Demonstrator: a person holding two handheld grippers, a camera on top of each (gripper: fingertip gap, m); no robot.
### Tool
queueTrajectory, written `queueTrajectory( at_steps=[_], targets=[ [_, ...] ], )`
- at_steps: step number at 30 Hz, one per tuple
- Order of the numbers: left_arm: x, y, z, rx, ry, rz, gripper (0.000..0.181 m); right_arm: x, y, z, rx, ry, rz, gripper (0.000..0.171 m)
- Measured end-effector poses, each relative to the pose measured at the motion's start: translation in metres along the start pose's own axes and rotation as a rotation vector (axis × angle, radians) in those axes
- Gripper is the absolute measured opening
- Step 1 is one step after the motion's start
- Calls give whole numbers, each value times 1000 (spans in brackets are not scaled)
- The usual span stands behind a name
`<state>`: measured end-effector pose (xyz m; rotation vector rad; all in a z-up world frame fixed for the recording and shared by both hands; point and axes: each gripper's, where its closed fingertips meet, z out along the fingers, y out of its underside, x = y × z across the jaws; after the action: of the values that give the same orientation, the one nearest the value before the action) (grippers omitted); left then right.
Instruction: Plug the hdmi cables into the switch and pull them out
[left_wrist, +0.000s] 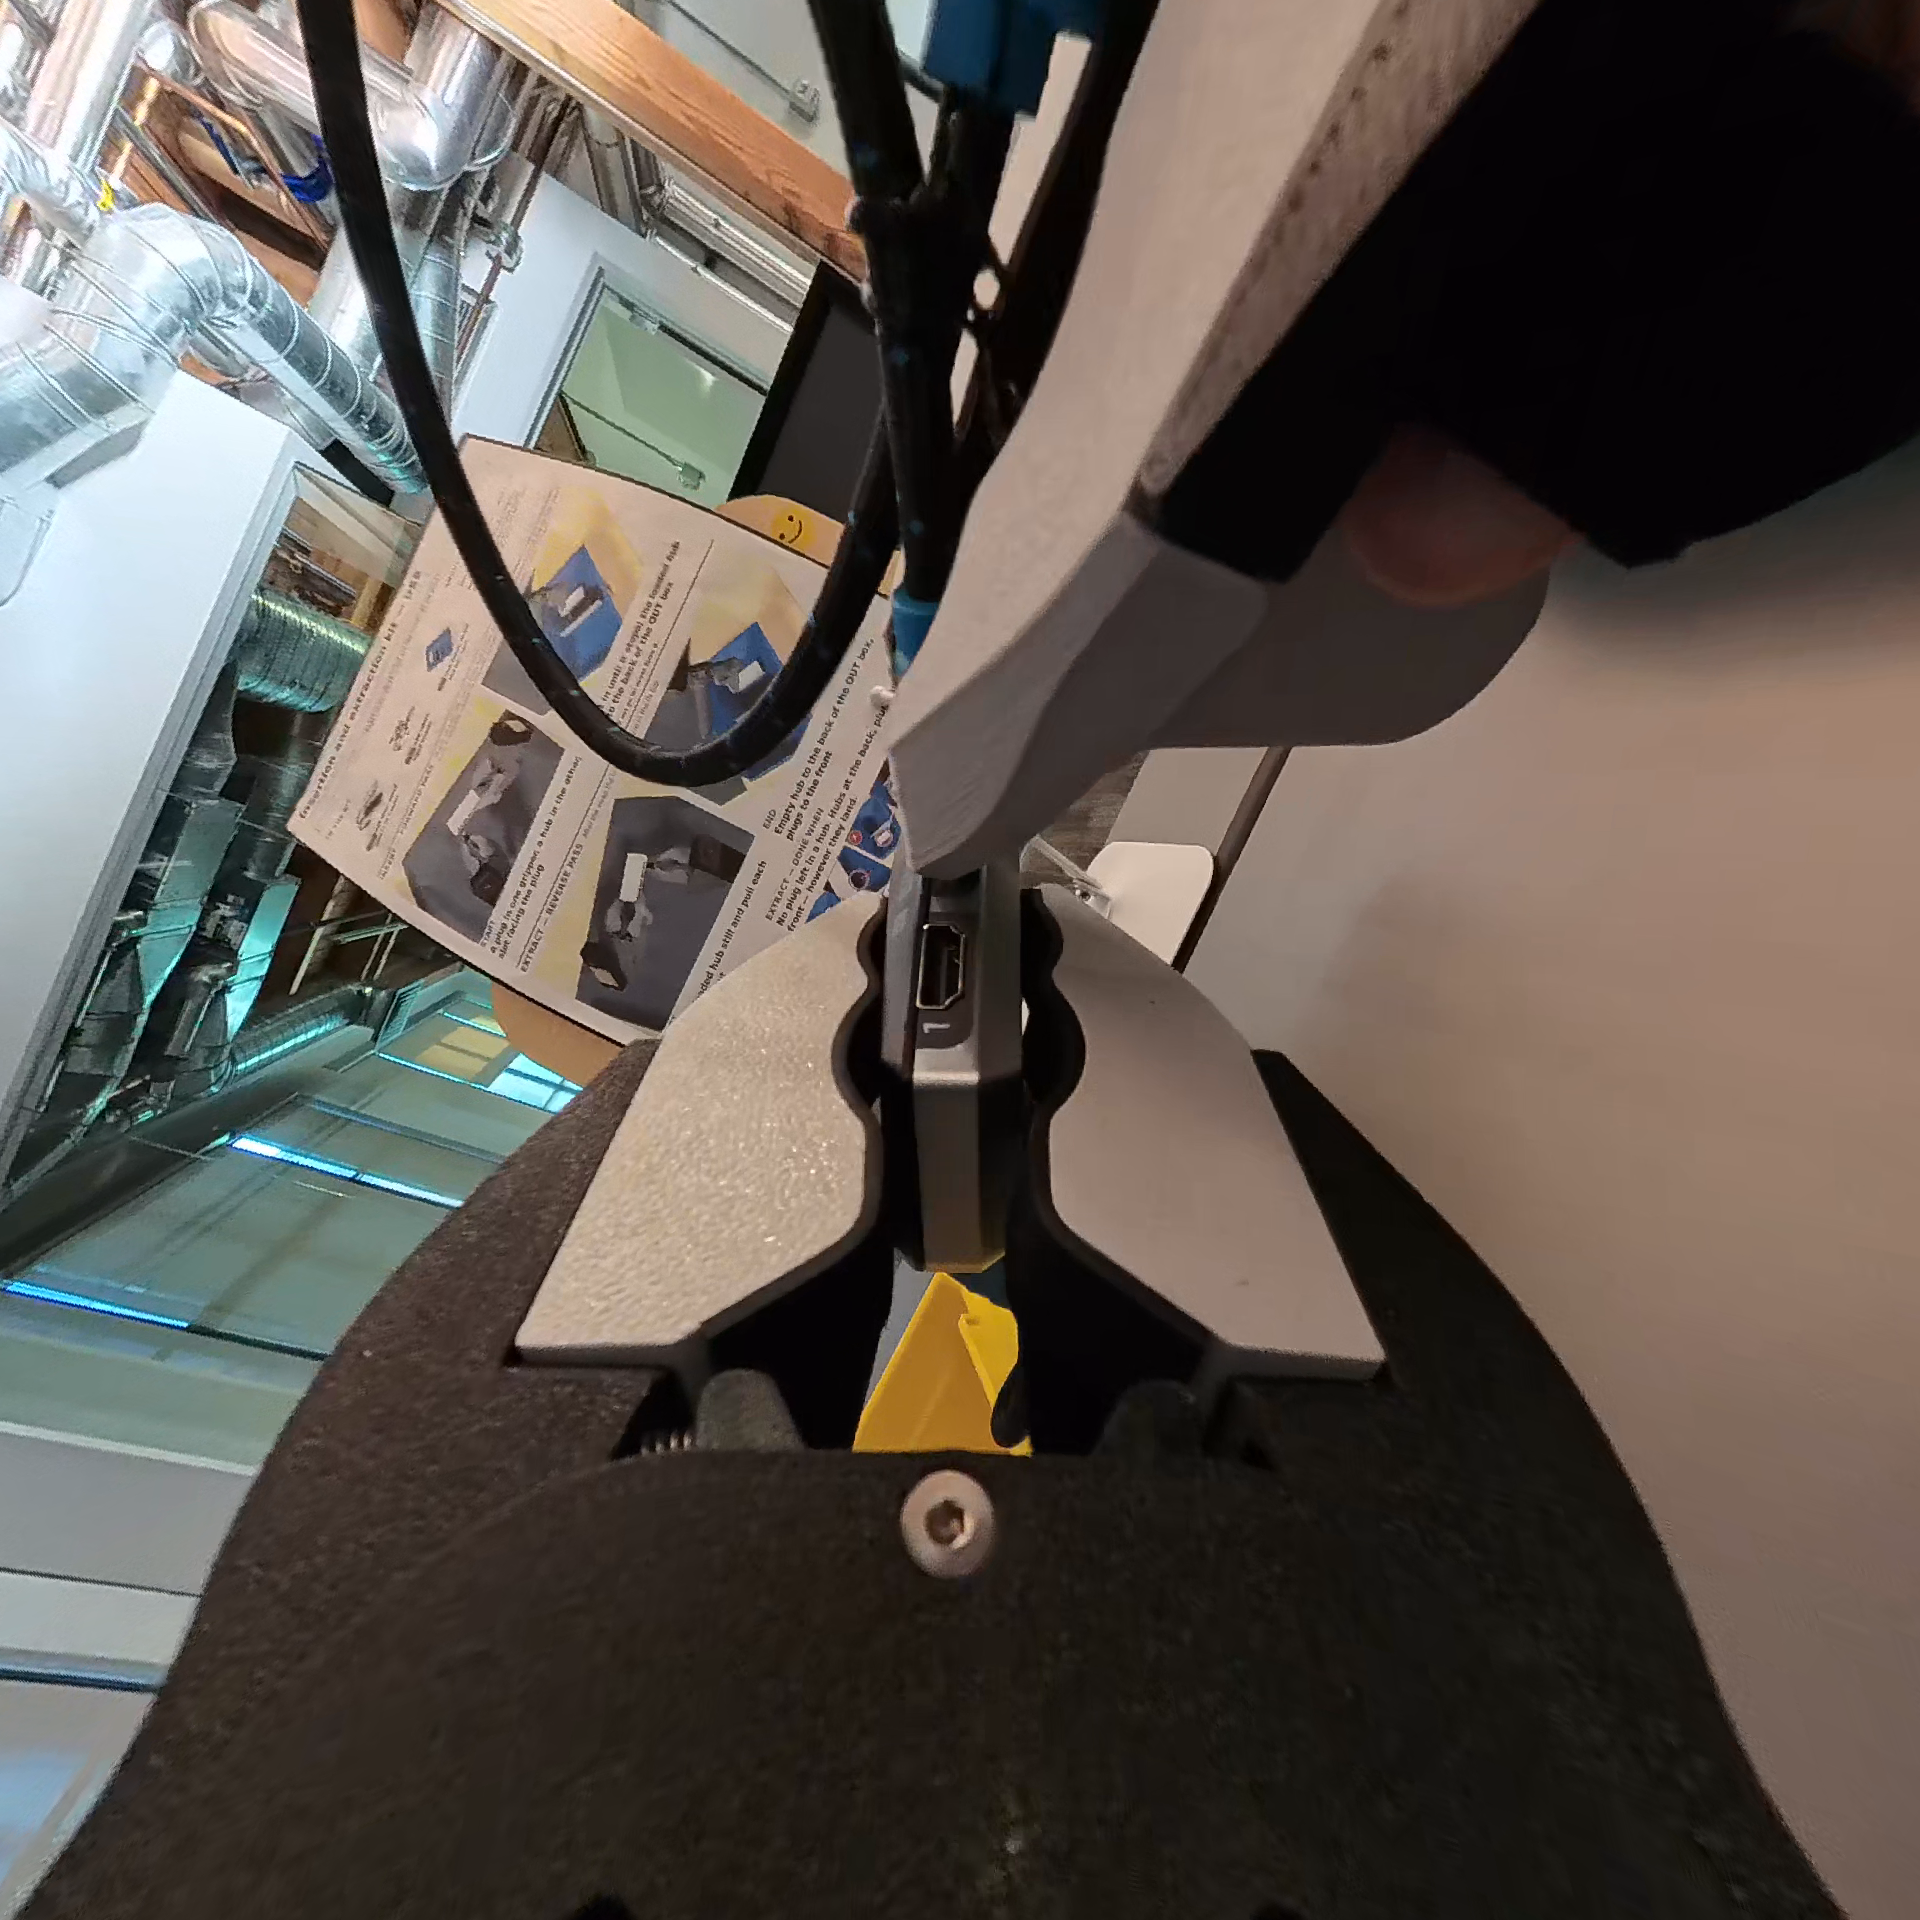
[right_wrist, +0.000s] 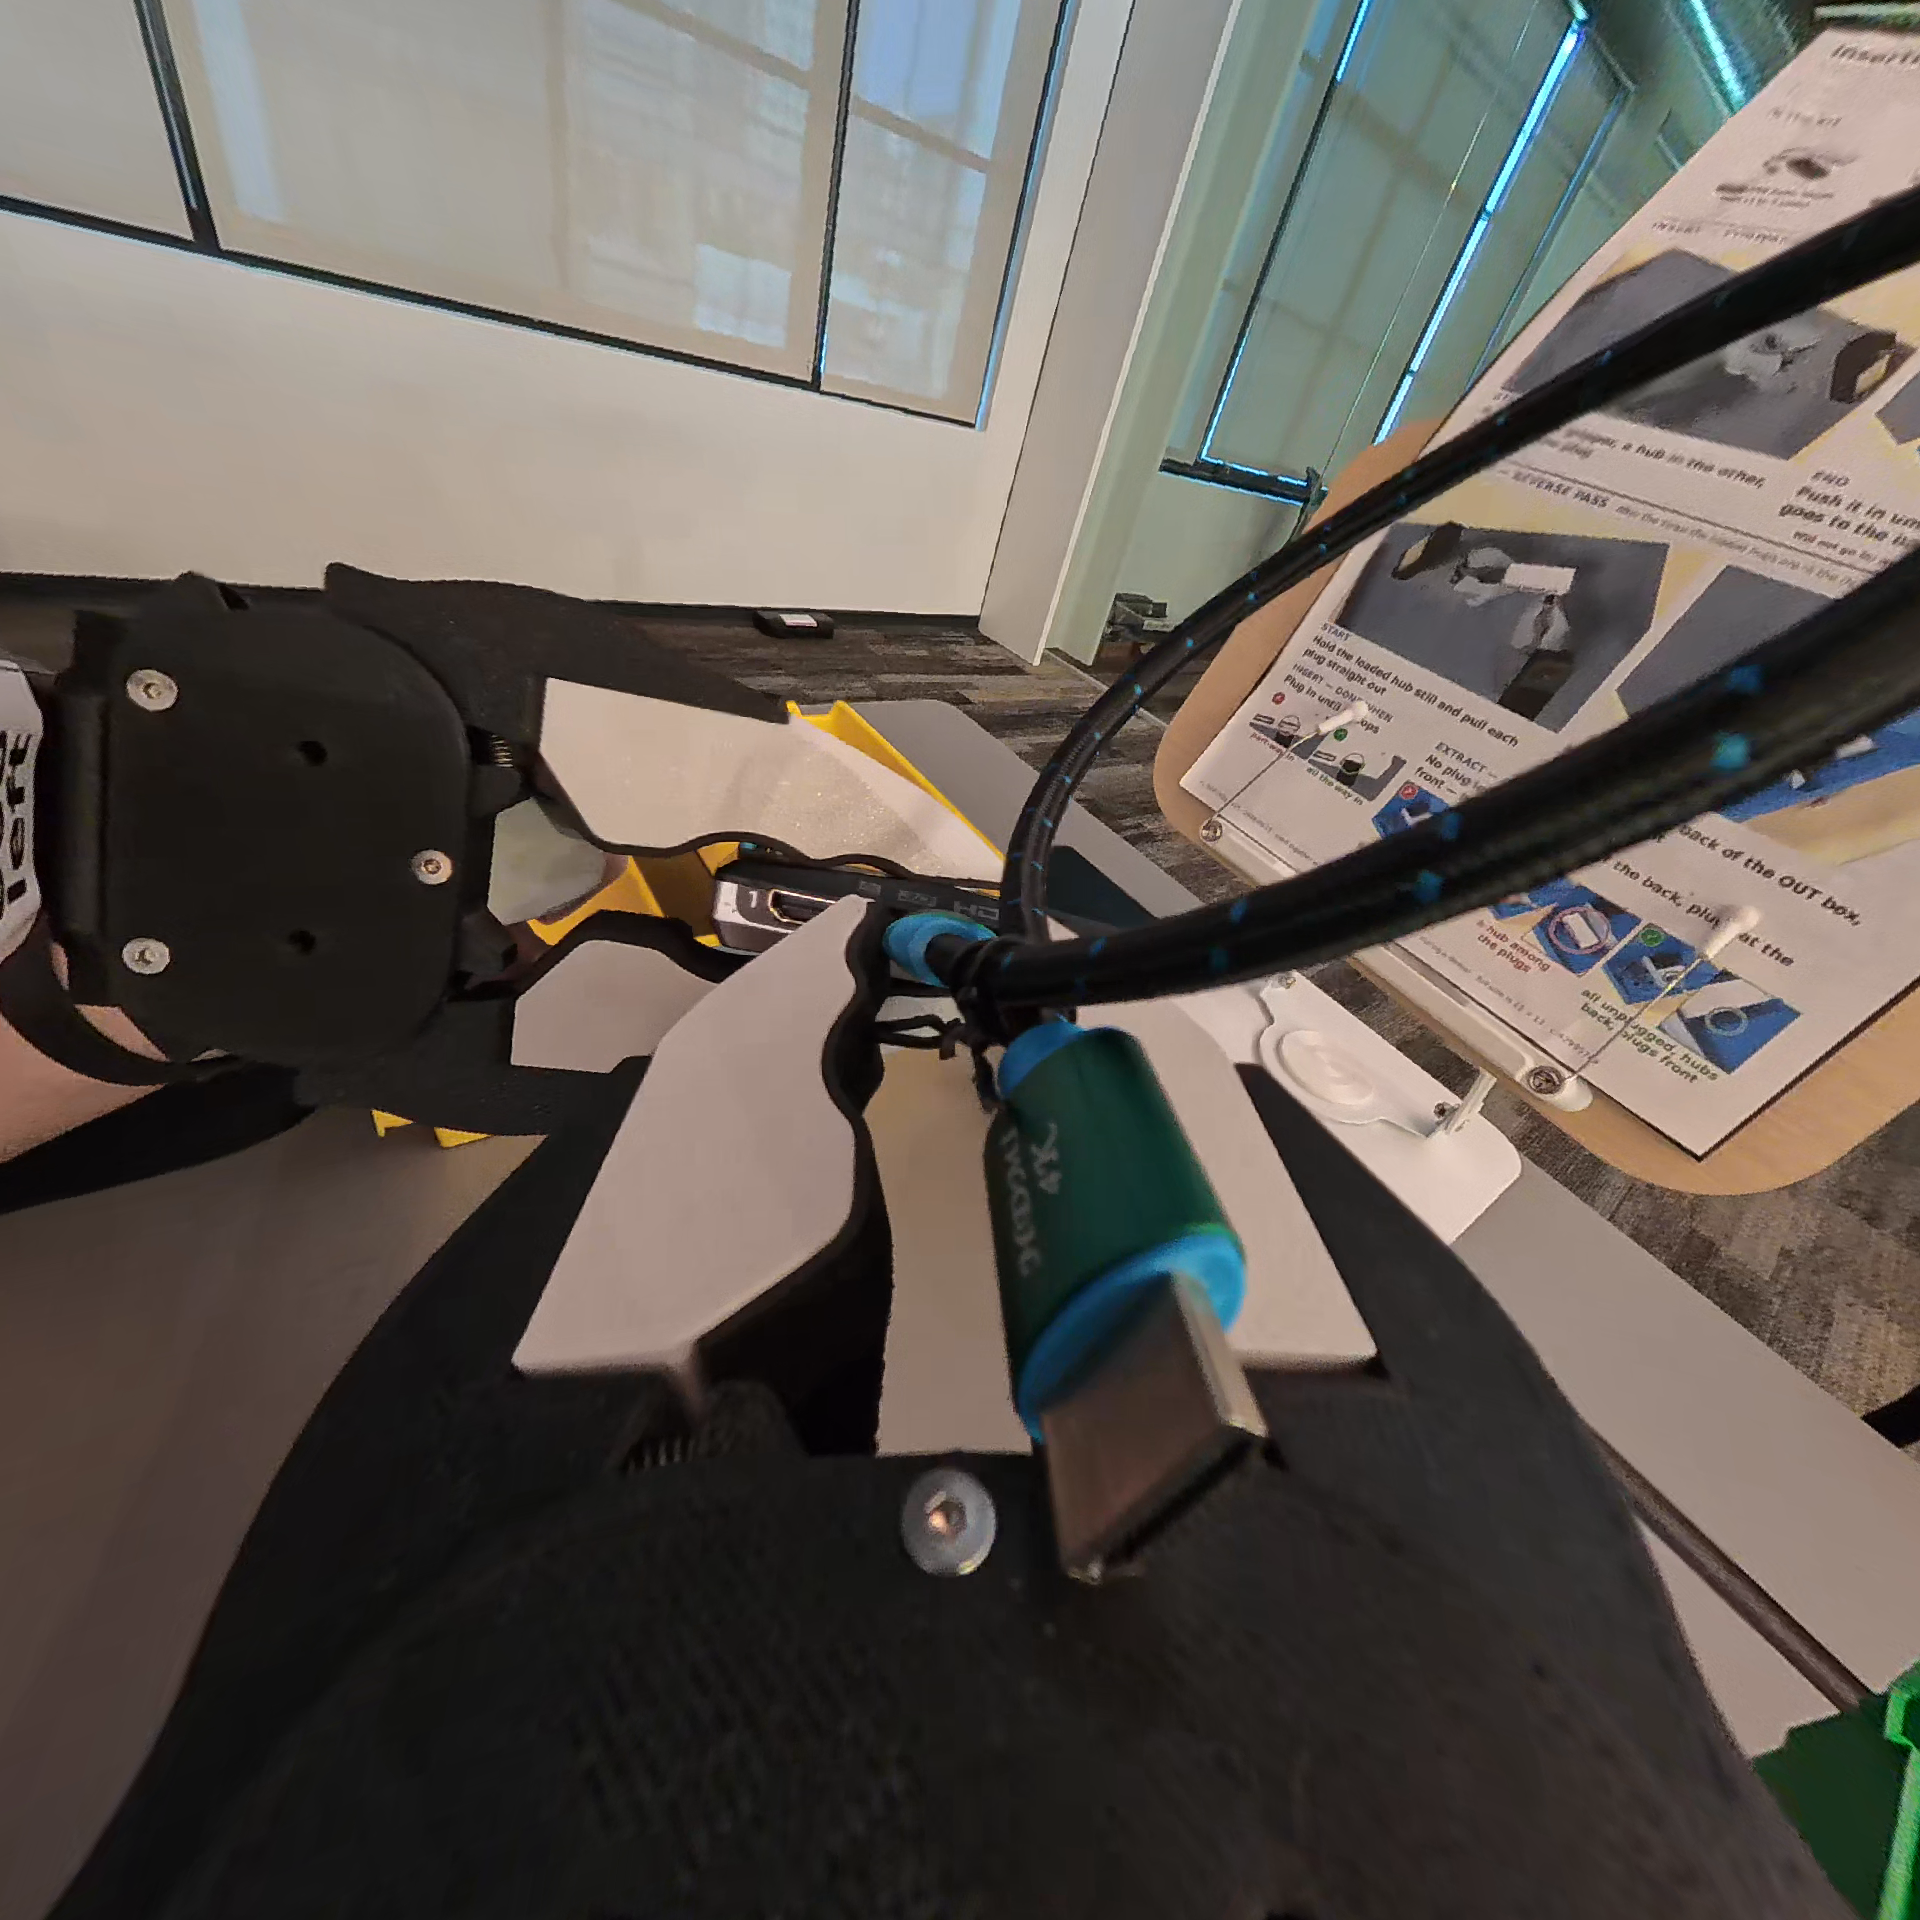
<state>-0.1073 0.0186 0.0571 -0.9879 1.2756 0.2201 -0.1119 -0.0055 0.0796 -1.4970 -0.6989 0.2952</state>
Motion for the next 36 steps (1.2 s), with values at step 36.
queueTrajectory(
  at_steps=[36],
  targets=[
    [0,51,11,-156,-1,51,24,37,-74,-74,267,42,59,23]
  ],
)
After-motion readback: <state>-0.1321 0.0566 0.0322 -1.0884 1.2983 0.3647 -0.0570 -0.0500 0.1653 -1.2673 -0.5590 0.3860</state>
